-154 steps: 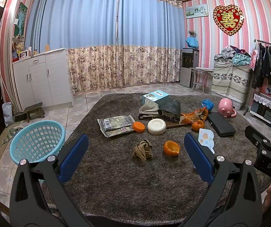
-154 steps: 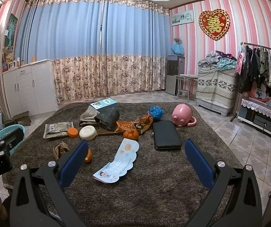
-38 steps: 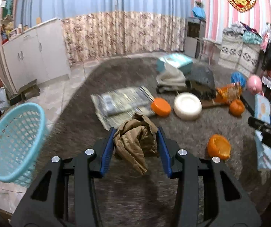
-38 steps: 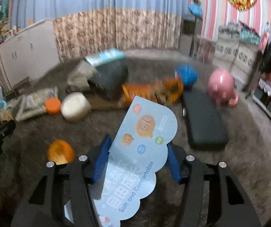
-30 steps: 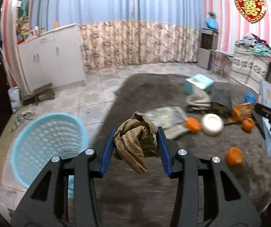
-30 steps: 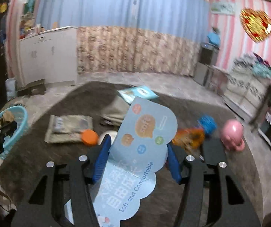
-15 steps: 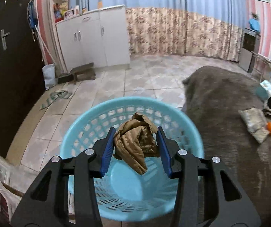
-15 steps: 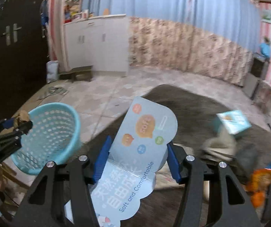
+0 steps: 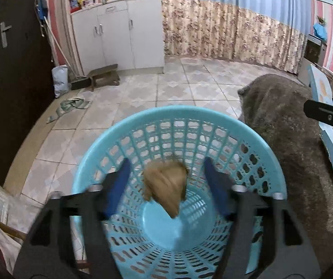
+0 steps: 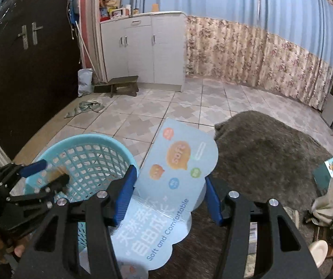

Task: Collect trash
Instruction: 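Carry both items to the blue basket and open both tools to drop them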

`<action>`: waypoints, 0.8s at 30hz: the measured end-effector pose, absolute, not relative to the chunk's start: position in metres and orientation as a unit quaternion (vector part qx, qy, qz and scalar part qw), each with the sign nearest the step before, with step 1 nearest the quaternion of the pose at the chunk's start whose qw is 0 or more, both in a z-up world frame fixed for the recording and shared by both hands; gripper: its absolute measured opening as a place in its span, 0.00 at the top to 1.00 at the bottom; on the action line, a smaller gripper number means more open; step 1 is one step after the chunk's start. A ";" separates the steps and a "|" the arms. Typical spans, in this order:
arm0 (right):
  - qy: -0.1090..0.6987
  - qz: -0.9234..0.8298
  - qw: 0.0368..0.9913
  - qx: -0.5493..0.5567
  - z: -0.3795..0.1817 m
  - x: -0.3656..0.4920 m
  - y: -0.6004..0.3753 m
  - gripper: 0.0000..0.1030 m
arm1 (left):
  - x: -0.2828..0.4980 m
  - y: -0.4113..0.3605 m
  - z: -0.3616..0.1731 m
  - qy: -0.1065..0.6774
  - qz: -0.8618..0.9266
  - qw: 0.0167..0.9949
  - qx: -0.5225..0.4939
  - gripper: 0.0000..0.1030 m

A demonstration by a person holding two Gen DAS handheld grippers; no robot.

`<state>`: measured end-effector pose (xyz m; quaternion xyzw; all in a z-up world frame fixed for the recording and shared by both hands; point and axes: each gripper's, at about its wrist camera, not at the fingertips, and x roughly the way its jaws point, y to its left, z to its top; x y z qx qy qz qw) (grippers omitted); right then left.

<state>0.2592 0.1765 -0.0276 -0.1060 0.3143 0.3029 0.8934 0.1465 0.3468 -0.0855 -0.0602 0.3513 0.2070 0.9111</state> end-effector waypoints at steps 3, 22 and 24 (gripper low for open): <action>0.316 0.308 0.891 -0.108 -0.028 0.259 0.182 0.46 | 0.136 0.353 -0.079 0.343 0.225 0.910 -0.056 0.25; 0.324 0.344 0.868 -0.151 -0.050 0.230 0.243 0.21 | 0.074 0.391 -0.048 0.300 0.329 0.893 -0.071 0.06; 0.327 0.340 0.870 -0.145 -0.044 0.229 0.229 0.21 | 0.071 0.388 -0.045 0.298 0.327 0.894 -0.074 0.06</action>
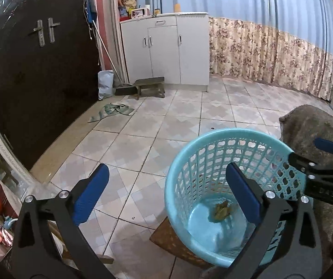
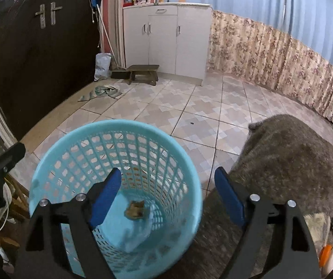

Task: Collect trash
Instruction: 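Carry both items to the blue basket and open both tools to drop them, then grasp the orange peel half with the right tool while the left tool grasps the orange cap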

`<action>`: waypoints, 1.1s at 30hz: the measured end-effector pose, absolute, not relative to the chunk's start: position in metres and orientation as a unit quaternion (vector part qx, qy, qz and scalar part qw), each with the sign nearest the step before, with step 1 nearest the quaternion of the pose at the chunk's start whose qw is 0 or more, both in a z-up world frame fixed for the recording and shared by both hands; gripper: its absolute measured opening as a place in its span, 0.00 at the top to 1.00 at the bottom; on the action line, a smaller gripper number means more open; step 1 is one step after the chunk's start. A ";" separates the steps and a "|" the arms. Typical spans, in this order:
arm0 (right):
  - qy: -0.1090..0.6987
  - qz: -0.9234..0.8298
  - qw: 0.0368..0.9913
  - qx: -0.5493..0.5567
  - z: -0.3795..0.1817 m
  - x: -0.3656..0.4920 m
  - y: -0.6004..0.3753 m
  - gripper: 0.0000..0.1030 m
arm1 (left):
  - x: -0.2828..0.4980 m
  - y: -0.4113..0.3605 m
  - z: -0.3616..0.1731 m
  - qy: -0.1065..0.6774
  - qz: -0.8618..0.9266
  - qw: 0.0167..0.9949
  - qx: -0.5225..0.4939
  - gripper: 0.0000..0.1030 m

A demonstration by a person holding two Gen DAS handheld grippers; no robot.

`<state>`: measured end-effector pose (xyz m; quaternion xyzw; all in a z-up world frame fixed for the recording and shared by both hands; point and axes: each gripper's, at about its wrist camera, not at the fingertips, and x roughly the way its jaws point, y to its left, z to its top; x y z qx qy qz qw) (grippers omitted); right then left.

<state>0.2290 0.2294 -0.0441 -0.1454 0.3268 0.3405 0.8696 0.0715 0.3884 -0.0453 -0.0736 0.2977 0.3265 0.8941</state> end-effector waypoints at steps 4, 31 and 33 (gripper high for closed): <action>0.310 0.323 0.884 -0.132 -0.028 0.222 0.193 0.20 | 0.068 0.376 -0.036 0.291 0.322 0.898 -0.066 0.06; 0.329 0.105 0.938 -0.042 -0.050 0.158 -0.100 0.18 | 0.088 0.161 -0.027 0.283 0.160 0.945 -0.024 0.05; 0.345 0.099 0.933 -0.025 -0.065 0.160 -0.109 0.18 | 0.093 0.153 -0.034 0.290 0.152 0.945 -0.020 0.05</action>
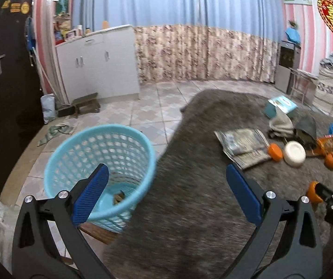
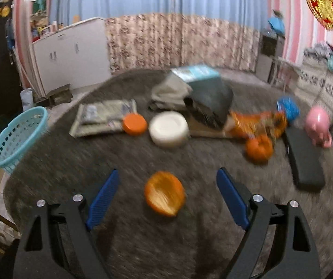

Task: Collect trash
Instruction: 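Grasp the orange peel half with the right tool while the left tool grasps the orange cap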

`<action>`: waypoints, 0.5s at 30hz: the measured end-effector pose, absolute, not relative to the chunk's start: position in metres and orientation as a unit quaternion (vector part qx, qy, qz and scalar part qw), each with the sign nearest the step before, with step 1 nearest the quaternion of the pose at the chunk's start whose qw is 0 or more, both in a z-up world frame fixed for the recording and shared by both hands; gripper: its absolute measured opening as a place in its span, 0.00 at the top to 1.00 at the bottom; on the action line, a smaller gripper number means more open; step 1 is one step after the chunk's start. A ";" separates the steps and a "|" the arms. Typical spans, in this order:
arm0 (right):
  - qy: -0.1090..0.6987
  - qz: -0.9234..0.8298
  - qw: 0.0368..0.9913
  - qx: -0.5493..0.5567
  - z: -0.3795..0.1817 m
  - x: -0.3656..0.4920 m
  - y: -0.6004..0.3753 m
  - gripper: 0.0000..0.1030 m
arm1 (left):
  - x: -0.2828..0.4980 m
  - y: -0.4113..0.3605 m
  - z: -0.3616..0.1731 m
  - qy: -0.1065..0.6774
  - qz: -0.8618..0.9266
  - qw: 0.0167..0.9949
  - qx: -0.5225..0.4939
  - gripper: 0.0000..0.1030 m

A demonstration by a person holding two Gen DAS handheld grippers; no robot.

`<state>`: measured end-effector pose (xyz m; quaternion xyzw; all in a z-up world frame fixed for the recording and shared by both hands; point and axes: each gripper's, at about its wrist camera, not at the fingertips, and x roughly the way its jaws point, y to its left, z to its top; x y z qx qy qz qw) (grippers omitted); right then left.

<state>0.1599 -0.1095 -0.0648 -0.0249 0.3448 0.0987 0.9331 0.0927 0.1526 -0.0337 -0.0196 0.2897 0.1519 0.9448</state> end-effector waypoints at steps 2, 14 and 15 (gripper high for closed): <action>0.356 0.099 0.929 -0.015 -0.077 0.161 -0.117 0.18 | 0.099 0.142 -0.045 0.302 0.144 0.942 -0.008 0.05; 0.377 0.128 0.917 -0.022 -0.098 0.175 -0.110 0.65 | 0.124 0.126 -0.069 0.327 0.131 0.936 0.005 0.05; 0.376 0.132 0.917 -0.019 -0.097 0.175 -0.111 0.67 | 0.126 0.123 -0.070 0.327 0.130 0.936 0.006 0.05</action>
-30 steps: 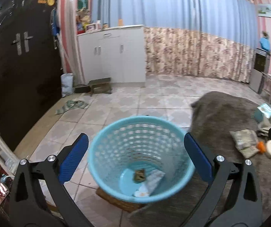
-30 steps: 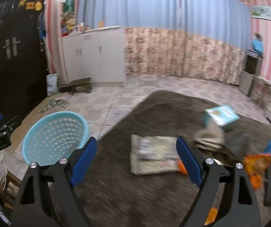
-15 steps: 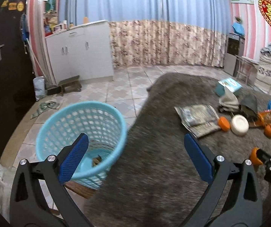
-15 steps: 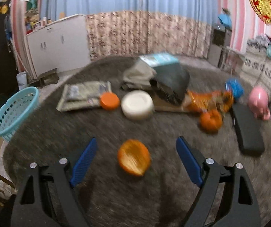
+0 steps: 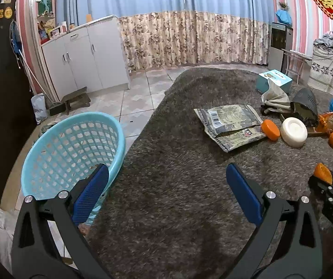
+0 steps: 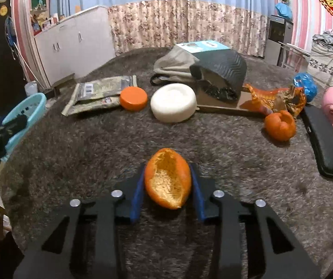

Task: Collect trash
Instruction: 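Grasp the orange peel half with the right tool while the left tool grasps the orange cap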

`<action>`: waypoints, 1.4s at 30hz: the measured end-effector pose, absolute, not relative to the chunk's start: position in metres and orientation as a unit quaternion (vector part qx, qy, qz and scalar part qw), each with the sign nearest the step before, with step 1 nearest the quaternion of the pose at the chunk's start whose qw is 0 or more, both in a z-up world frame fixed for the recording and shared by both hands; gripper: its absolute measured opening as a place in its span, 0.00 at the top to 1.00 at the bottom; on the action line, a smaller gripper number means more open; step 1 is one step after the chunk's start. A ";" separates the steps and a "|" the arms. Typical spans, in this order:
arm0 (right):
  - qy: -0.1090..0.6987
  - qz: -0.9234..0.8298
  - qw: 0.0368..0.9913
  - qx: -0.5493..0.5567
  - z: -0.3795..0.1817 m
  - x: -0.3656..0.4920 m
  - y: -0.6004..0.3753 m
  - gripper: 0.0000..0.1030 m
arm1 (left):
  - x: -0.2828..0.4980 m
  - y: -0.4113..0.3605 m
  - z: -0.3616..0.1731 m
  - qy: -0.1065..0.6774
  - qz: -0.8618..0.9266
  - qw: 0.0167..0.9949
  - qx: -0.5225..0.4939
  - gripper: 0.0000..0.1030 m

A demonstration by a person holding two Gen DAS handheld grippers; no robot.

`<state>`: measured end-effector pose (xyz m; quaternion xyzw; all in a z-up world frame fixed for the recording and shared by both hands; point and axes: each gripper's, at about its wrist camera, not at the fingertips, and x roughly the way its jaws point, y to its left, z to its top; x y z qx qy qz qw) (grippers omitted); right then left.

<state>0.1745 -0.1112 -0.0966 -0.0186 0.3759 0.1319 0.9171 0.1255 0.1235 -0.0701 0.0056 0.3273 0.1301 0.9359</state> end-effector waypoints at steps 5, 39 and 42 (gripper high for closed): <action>0.358 0.129 0.925 0.009 -0.081 0.189 -0.127 0.68 | 0.142 0.105 -0.071 0.333 0.099 0.938 0.006 0.05; 0.363 0.063 0.925 0.095 -0.094 0.223 -0.188 0.68 | 0.246 0.004 -0.101 0.396 -0.045 0.917 0.015 0.62; 0.362 0.060 0.926 0.086 -0.095 0.223 -0.186 0.68 | 0.234 0.010 -0.089 0.384 -0.044 0.922 0.004 0.62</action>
